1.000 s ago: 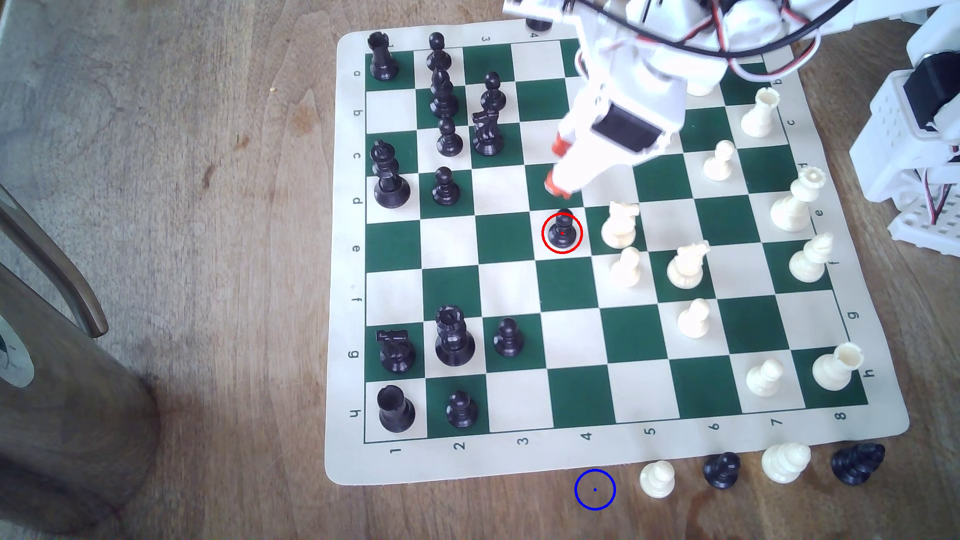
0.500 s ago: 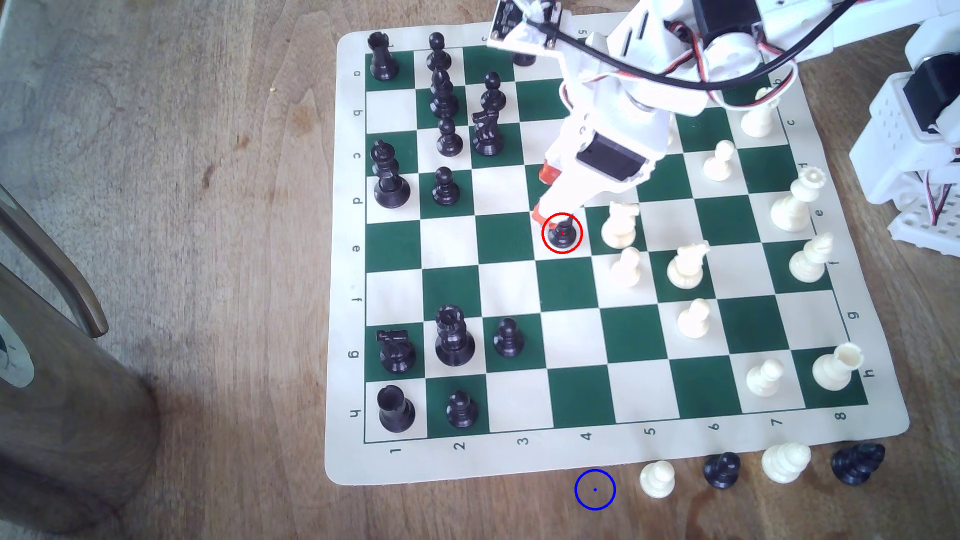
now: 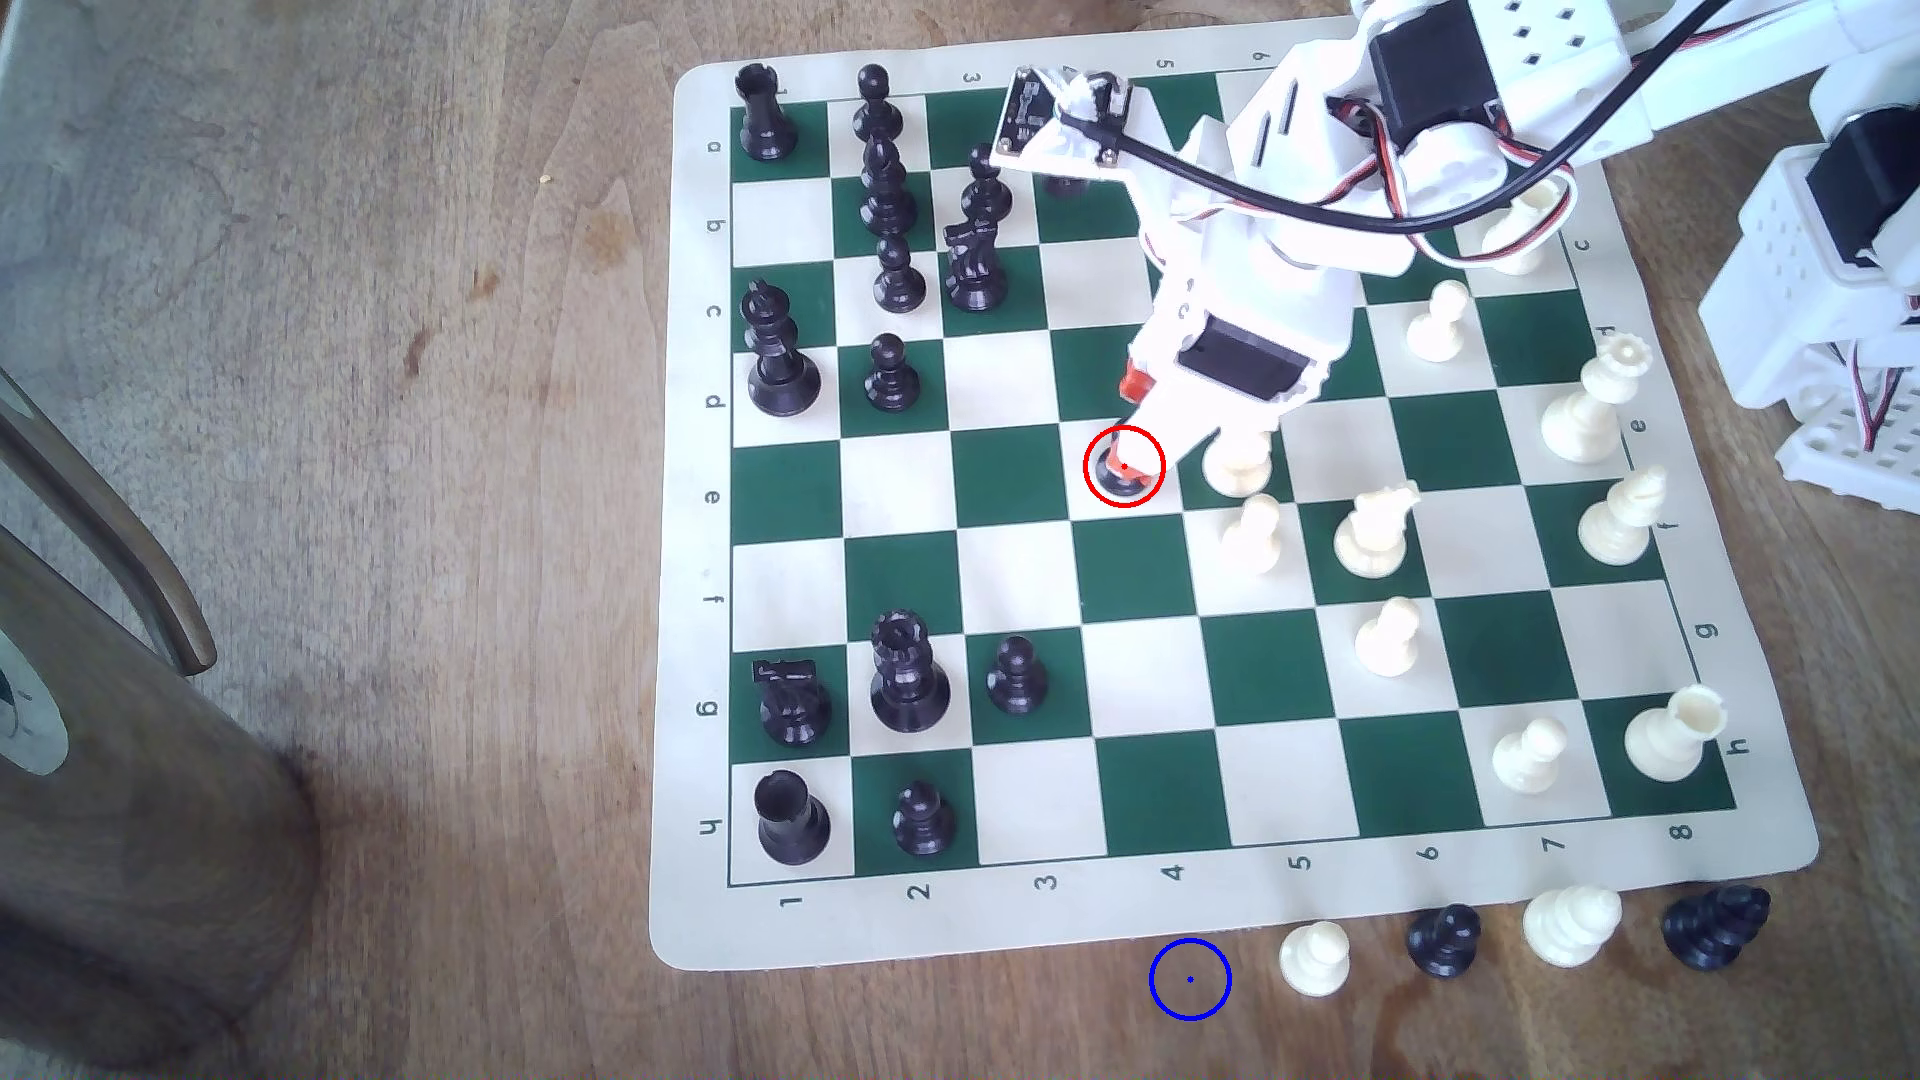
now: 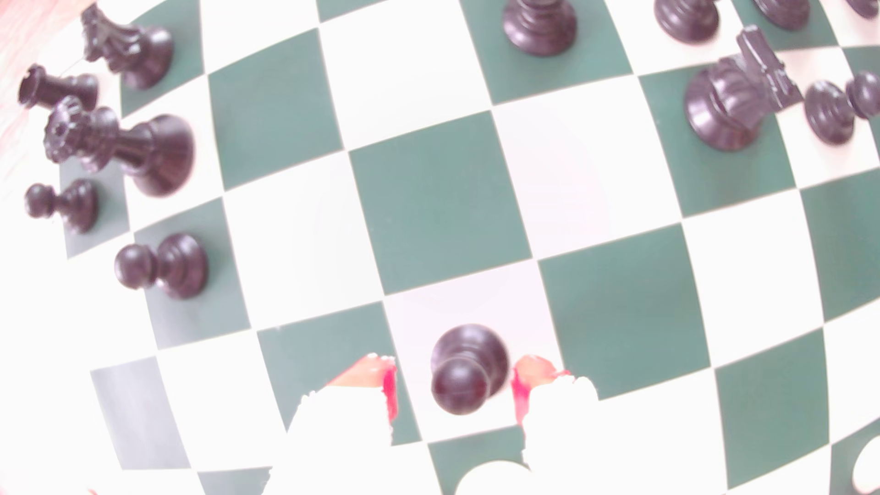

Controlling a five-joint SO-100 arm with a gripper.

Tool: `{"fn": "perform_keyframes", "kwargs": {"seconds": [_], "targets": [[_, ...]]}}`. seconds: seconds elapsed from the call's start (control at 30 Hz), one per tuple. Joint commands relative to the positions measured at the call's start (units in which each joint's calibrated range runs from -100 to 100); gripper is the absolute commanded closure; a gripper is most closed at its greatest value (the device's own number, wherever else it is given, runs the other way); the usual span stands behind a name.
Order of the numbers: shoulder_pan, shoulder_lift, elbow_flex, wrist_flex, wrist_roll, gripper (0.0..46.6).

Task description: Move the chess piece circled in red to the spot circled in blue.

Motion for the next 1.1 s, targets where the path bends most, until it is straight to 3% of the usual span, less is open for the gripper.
{"fn": "perform_keyframes", "kwargs": {"seconds": [0.0,0.57,0.7,0.93,1.07], "targets": [[-0.5,-0.9,0.0,-1.5,-0.1,33.8],[-0.4,0.7,1.8,-5.6,-0.3,35.6],[-0.5,0.7,2.1,-5.8,-0.3,37.4],[-0.5,0.6,2.3,-5.9,-0.3,46.2],[-0.5,-0.3,2.3,-6.0,-0.4,46.4]]}}
